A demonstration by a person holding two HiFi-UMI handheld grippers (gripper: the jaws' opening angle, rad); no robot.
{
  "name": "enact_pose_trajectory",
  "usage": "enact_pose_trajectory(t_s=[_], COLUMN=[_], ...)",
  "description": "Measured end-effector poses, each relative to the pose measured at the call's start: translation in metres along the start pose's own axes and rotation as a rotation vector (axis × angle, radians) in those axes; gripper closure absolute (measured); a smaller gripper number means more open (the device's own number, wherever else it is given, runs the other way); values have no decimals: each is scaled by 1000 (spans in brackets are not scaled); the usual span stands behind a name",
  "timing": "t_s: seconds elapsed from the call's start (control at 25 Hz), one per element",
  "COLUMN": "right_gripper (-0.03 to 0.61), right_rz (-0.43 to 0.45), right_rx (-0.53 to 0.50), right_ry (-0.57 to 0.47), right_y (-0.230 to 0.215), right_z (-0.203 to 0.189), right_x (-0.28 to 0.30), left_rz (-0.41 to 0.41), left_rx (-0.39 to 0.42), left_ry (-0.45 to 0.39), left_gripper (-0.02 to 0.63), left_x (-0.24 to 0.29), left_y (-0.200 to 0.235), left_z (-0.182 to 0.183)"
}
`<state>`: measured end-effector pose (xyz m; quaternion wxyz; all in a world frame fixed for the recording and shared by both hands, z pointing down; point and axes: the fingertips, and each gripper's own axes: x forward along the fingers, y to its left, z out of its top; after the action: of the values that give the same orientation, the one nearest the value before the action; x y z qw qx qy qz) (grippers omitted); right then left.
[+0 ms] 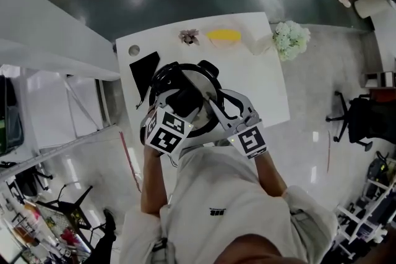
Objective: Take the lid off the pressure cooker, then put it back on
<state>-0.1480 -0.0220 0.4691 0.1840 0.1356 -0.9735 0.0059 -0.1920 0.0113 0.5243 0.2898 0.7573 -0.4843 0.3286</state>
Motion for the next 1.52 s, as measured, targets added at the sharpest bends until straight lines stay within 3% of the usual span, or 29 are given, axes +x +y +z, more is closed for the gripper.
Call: enact_pose_trajectory(t_s=[0.56, 0.88, 1.12, 1.36, 1.52], right_gripper=[474, 474, 473, 474, 474], right_rz=[-32, -57, -86, -142, -166], right_rx=[48, 39, 37, -22, -62], right_ry=[30, 14, 23, -2, 4], right_y=[-4, -6, -3, -2, 2], right_z=[-6, -8, -1, 13, 16], right_x=[-2, -4, -5, -7, -7], left_rz=[122, 177, 188, 265, 296], left_rx=[-135, -123, -84, -35, -44], left_ry=[-45, -116, -277, -469, -528], left_gripper=[324, 314, 295, 311, 325], left_x=[-2, -3, -19, -59, -73], left_y=[3, 5, 6, 14, 17], left_z=[1, 3, 17, 39, 35])
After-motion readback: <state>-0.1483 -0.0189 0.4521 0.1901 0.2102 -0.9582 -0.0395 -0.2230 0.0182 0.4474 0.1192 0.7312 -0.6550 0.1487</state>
